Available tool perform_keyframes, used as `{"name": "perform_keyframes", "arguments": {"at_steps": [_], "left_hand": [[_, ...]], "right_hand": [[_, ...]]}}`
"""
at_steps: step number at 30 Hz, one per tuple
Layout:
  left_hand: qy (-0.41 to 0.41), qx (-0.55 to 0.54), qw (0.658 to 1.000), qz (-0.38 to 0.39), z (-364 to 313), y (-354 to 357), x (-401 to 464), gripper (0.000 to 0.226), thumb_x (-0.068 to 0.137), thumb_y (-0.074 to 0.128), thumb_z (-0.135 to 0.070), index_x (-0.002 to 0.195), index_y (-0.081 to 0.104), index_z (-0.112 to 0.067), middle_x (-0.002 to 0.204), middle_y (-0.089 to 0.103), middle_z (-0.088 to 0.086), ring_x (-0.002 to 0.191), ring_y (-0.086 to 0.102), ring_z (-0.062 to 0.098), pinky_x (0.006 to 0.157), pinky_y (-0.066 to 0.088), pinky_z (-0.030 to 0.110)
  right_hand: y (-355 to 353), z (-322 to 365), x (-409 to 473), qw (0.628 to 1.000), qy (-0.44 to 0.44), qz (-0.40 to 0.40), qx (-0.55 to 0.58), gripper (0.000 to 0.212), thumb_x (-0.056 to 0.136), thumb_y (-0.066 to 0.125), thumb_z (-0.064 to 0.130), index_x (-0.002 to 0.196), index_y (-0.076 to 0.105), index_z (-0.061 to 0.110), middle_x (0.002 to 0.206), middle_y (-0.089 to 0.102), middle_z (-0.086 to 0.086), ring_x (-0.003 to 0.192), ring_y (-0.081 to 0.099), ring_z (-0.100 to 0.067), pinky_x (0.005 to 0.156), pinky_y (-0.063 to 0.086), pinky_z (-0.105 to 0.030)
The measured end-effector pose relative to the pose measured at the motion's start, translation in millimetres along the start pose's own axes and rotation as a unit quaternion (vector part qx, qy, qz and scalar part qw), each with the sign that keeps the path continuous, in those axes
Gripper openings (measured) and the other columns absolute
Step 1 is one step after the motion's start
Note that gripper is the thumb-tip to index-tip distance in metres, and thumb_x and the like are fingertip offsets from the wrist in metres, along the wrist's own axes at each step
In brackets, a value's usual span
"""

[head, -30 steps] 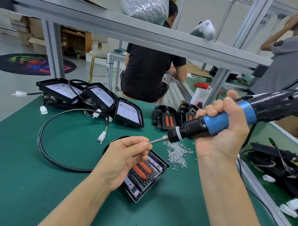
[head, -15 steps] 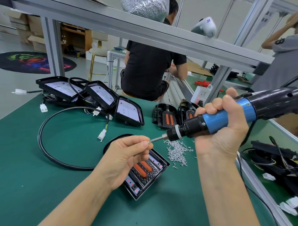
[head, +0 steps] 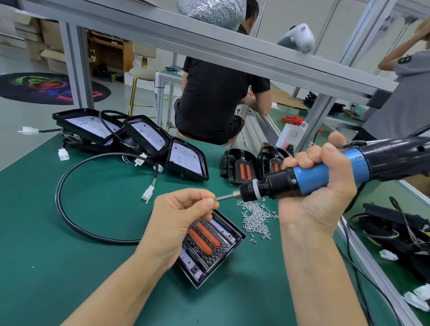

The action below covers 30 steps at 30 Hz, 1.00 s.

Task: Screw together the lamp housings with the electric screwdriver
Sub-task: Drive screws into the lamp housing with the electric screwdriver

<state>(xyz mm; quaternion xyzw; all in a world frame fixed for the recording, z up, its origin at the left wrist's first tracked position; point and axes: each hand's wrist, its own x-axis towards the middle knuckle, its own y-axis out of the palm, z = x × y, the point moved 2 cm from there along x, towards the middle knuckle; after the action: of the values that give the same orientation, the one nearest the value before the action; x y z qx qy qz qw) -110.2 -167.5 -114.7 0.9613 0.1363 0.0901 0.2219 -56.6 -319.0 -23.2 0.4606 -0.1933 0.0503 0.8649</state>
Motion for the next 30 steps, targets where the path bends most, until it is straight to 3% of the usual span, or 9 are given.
{"name": "perform_keyframes", "arguments": {"at_steps": [7, 14, 19, 30], "left_hand": [[0.062, 0.039, 0.996, -0.045, 2, 1, -1, 0.023, 0.076, 0.066, 0.008, 0.071, 0.074, -0.013, 0.063, 0.069, 0.004, 0.055, 0.059, 0.01, 0.059, 0.052, 0.017], [-0.01, -0.014, 1.0, -0.006, 0, -1, 5, 0.01, 0.065, 0.069, -0.004, 0.071, 0.075, -0.01, 0.07, 0.071, 0.012, 0.055, 0.062, 0.012, 0.058, 0.053, 0.019], [-0.035, -0.043, 0.998, -0.028, 3, -12, 9, 0.013, 0.064, 0.068, -0.005, 0.075, 0.074, -0.005, 0.069, 0.071, 0.013, 0.054, 0.061, 0.013, 0.057, 0.053, 0.019], [-0.036, 0.01, 0.998, 0.043, 2, -19, 15, 0.012, 0.065, 0.067, -0.006, 0.071, 0.077, -0.009, 0.067, 0.07, 0.011, 0.054, 0.06, 0.012, 0.057, 0.053, 0.02]], "right_hand": [[-2, -4, 0, 1.0, -0.015, -0.019, 0.012, 0.019, 0.078, 0.052, 0.007, 0.093, 0.054, 0.019, 0.058, 0.049, 0.008, 0.049, 0.046, -0.005, 0.055, 0.044, -0.019], [-9, -4, 0, 1.0, -0.008, 0.013, 0.001, 0.022, 0.079, 0.053, 0.011, 0.097, 0.055, 0.022, 0.062, 0.051, 0.008, 0.055, 0.049, -0.006, 0.064, 0.048, -0.022], [-19, -5, 3, 0.992, 0.078, 0.09, -0.039, 0.034, 0.083, 0.055, -0.001, 0.106, 0.055, 0.024, 0.073, 0.053, 0.003, 0.067, 0.057, -0.013, 0.08, 0.05, -0.029], [-23, -10, 2, 0.993, 0.102, 0.06, 0.012, 0.037, 0.07, 0.066, 0.004, 0.1, 0.057, 0.023, 0.066, 0.055, 0.006, 0.062, 0.055, -0.009, 0.074, 0.051, -0.027]]}}
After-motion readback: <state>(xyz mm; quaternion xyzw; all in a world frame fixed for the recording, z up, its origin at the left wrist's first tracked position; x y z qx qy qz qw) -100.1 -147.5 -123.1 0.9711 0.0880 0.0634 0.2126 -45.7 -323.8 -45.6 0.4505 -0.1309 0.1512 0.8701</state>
